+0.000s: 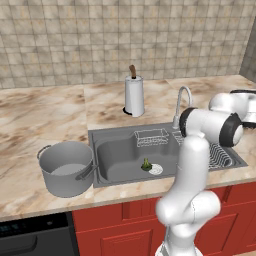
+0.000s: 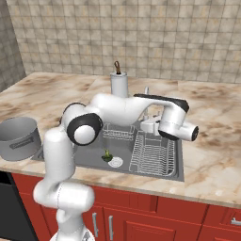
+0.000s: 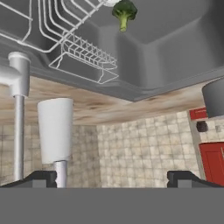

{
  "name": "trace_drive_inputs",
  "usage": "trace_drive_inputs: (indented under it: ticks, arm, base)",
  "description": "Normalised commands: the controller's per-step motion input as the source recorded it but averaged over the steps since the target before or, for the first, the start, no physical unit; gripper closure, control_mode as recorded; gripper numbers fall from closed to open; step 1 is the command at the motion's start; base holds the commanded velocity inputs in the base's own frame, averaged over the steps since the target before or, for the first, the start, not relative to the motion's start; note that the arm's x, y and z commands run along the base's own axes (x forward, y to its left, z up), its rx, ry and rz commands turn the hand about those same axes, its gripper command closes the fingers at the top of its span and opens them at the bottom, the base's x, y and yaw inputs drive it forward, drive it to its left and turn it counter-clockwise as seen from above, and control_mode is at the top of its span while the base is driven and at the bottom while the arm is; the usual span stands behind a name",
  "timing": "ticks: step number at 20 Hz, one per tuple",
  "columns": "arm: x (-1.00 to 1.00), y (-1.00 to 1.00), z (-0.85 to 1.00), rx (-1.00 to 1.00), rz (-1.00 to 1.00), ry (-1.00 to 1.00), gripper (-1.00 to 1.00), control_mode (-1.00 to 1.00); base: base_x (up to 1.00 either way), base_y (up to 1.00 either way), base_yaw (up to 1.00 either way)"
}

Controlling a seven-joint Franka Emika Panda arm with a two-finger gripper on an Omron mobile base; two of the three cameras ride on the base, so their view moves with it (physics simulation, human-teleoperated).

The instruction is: Dump the broccoli from the pot into the sink. Then turn on the water and wash the broccoli. Then turn off the water and put the broccoli back in the pot.

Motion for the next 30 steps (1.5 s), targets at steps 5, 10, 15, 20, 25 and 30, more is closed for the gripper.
trace_drive_inputs:
  ticks: [5, 10, 15, 20, 25, 30]
  arm:
    - [0.29, 0.0, -0.1, 0.04, 0.01, 0.0, -1.0, -1.0]
    - [0.31, 0.0, -0.1, 0.01, 0.0, 0.0, -1.0, -1.0]
    - [0.31, 0.0, -0.09, 0.0, 0.0, 0.0, -1.0, -1.0]
    - [0.24, 0.02, -0.14, 0.0, -0.01, 0.0, -1.0, -1.0]
    - [0.22, 0.01, -0.16, 0.0, -0.02, 0.0, -1.0, -1.0]
    - [0.27, 0.02, -0.13, 0.0, -0.03, -0.01, -1.0, -1.0]
  base:
    - [0.0, 0.0, 0.0]
    - [0.0, 0.0, 0.0]
    - [0.0, 0.0, 0.0]
    - [0.0, 0.0, 0.0]
    - [0.0, 0.0, 0.0]
    - [0.0, 0.0, 0.0]
